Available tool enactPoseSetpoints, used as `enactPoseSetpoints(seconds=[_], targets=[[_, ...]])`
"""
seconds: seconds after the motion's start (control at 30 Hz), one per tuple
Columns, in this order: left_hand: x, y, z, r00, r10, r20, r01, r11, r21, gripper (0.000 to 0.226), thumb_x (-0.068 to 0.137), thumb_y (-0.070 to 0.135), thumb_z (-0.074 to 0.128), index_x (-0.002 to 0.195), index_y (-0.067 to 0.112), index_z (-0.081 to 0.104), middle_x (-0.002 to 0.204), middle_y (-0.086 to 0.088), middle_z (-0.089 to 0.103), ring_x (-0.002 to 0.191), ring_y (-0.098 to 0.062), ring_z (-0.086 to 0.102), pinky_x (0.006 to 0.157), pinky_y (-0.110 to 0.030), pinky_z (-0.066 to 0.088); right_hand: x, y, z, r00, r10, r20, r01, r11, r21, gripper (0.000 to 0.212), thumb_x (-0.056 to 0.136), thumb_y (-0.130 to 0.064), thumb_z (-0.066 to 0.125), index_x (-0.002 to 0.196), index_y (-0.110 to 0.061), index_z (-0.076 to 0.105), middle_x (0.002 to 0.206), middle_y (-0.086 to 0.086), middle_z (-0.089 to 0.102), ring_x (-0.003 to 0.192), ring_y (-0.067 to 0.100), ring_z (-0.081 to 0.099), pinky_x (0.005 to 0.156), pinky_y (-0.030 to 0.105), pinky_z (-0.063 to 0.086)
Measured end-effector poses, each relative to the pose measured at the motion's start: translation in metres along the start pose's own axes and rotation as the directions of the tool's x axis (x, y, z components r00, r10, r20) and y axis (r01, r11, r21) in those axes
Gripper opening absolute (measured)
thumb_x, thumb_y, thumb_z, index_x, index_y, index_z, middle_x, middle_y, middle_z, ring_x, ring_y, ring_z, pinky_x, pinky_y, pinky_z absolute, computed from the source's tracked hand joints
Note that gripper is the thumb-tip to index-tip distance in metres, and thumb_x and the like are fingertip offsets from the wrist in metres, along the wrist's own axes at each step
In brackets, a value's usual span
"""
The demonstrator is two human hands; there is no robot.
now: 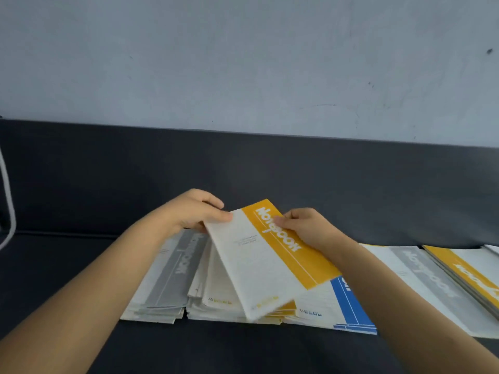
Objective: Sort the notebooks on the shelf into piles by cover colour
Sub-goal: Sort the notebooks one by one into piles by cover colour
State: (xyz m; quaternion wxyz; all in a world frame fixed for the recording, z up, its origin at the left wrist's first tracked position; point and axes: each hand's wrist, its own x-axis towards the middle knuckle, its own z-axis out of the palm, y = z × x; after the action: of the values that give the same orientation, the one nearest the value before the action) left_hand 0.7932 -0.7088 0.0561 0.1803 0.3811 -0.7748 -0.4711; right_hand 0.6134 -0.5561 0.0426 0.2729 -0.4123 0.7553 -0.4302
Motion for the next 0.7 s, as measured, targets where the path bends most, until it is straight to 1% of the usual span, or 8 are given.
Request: enactPoseSetpoints(seconds=[0.07,0.17,0.23,0.37,0.47,0.53,0.63,0.7], targets=[[-0.001,-0.001,0.008,1.0,0.008,-0.018,-0.003,0.96,0.28,0.061,0.079,0.031,0.079,0.132,0.015,0.054,0.128,-0.005,0.059,0.112,-0.02,0.06,0.091,-0.029,0.05,0.008,0.015,0.019,0.99,0.049,-0.13,-0.054,0.998,-0.042,0.02,0.095,-0.027,0.056,0.098,-0.008,0.064,0.09,0.006,0.069,0.07,0.013,0.062,0.06,0.023,0.048],[-0.012,0.004,0.042,0.993,0.081,0.087,-0.119,0.669,0.734,0.069,0.095,0.057,0.045,0.151,0.02,0.029,0.158,-0.004,0.025,0.146,-0.023,0.022,0.113,-0.037,0.026,0.013,0.03,0.047,0.962,0.038,-0.27,-0.08,0.986,-0.149,0.025,0.098,-0.023,0.049,0.12,-0.011,0.053,0.113,0.005,0.061,0.094,0.017,0.061,0.073,0.025,0.049],[-0.02,-0.003,0.069,0.974,0.075,0.212,-0.221,0.499,0.838,0.074,0.097,0.063,0.02,0.155,0.018,0.014,0.163,-0.004,0.009,0.15,-0.021,0.008,0.118,-0.038,0.013,0.013,0.034,0.054,0.947,-0.017,-0.321,-0.058,0.974,-0.22,0.031,0.099,-0.027,0.047,0.126,-0.012,0.049,0.127,0.005,0.05,0.101,0.018,0.057,0.081,0.026,0.046],[-0.023,-0.019,0.085,0.956,-0.128,0.266,-0.212,0.329,0.92,0.077,0.096,0.065,0.006,0.155,0.018,-0.011,0.162,-0.001,-0.016,0.15,-0.017,-0.011,0.122,-0.038,-0.005,-0.002,0.042,0.03,0.948,-0.19,-0.257,0.02,0.839,-0.544,0.035,0.1,-0.037,0.04,0.118,-0.014,0.058,0.126,0.004,0.051,0.099,0.019,0.054,0.081,0.029,0.045],[-0.015,-0.005,0.08,0.954,-0.198,0.224,-0.154,0.317,0.936,0.076,0.097,0.064,0.009,0.155,0.019,-0.011,0.162,0.001,-0.017,0.149,-0.015,-0.015,0.121,-0.04,-0.009,-0.013,0.068,-0.022,0.95,-0.232,-0.208,0.018,0.707,-0.707,0.041,0.096,-0.041,0.044,0.124,-0.013,0.055,0.122,0.006,0.055,0.115,0.026,0.048,0.093,0.034,0.042],[-0.015,0.014,0.096,0.973,-0.116,0.198,-0.15,0.336,0.93,0.073,0.098,0.062,0.01,0.156,0.019,-0.004,0.163,-0.001,-0.009,0.15,-0.017,-0.009,0.122,-0.042,-0.004,-0.02,0.091,-0.063,0.959,-0.193,-0.205,-0.032,0.649,-0.76,0.042,0.095,-0.043,0.045,0.124,-0.014,0.053,0.12,0.007,0.055,0.117,0.028,0.047,0.095,0.035,0.042],[-0.025,0.051,0.16,0.983,0.112,0.144,-0.181,0.495,0.85,0.068,0.098,0.062,0.019,0.155,0.024,0.018,0.162,0.001,0.02,0.148,-0.019,0.021,0.118,-0.038,0.022,-0.029,0.13,-0.122,0.957,-0.146,-0.249,-0.123,0.575,-0.809,0.044,0.097,-0.045,0.037,0.125,-0.015,0.052,0.123,0.007,0.055,0.119,0.028,0.047,0.096,0.036,0.04],[-0.025,0.072,0.216,0.976,0.156,0.155,-0.22,0.658,0.72,0.059,0.097,0.059,0.035,0.145,0.025,0.038,0.147,0.003,0.047,0.131,-0.017,0.047,0.106,-0.035,0.041,-0.036,0.154,-0.152,0.965,-0.12,-0.235,-0.142,0.514,-0.846,0.044,0.1,-0.043,0.027,0.126,-0.016,0.052,0.127,0.006,0.055,0.122,0.026,0.047,0.099,0.036,0.036]])
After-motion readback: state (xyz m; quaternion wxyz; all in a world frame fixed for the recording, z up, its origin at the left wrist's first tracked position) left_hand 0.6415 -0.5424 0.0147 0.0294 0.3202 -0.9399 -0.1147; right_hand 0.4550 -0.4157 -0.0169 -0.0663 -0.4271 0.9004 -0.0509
